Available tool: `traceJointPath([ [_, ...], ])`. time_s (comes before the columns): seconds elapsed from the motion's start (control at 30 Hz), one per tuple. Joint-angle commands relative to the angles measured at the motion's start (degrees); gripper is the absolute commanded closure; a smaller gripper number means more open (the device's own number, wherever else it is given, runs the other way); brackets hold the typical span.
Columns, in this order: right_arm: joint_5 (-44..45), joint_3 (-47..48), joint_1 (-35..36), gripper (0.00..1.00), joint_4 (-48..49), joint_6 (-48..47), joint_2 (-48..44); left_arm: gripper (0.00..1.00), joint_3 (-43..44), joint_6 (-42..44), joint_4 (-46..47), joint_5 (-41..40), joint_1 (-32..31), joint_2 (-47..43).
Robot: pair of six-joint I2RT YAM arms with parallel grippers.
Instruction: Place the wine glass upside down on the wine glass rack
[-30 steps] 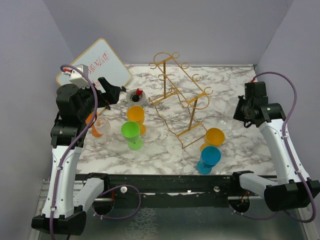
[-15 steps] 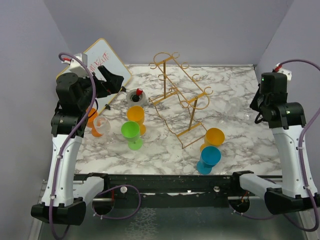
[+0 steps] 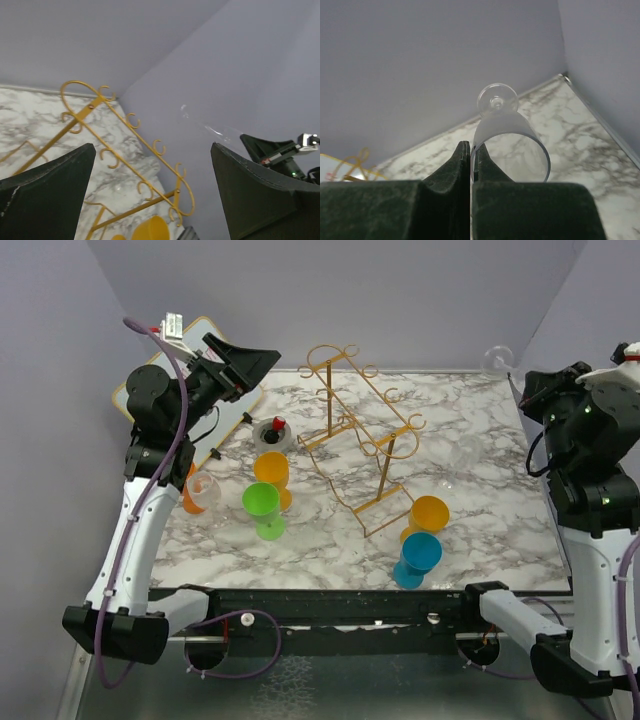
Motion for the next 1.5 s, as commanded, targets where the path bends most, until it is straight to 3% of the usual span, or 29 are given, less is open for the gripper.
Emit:
traceJointPath([
  [0.0,-11.72,-4.45,-0.28,1.0,19.26,4.48,-4.38,0.01,3.31,-11.31,11.15,1.24,-5.02,3.41],
  [0.3,-19.94,-19.78,-0.22,0.99,42.18,15.49,-13.64,0.01,7.17,-20.05,16.19,-11.43,-18.08,11.36],
  [0.7,-27.57,-26.06,-0.23,1.0,50.43,27.68,-18.34,0.01,22.31,-19.33,18.18,-18.62,-31.9,26.78],
  [0.93,-30.6,-28.46,-0.3,0.99,52.73,32.7,-17.85,0.04,29.8,-16.86,21.94,-21.84,-36.42,34.21],
  [1.03,-31.95,-29.53,-0.31,0.99,53.42,34.29,-17.34,0.1,30.91,-15.79,23.95,-23.83,-37.93,35.44],
  [1.27,-34.04,-31.43,-0.25,1.0,55.69,37.22,-17.35,0.48,33.6,-14.73,25.02,-26.36,-38.11,36.83],
  [1.47,-34.3,-32.22,-0.3,0.99,56.03,38.18,-17.2,0.64,33.49,-16.9,25.02,-25.85,-38.41,37.83],
])
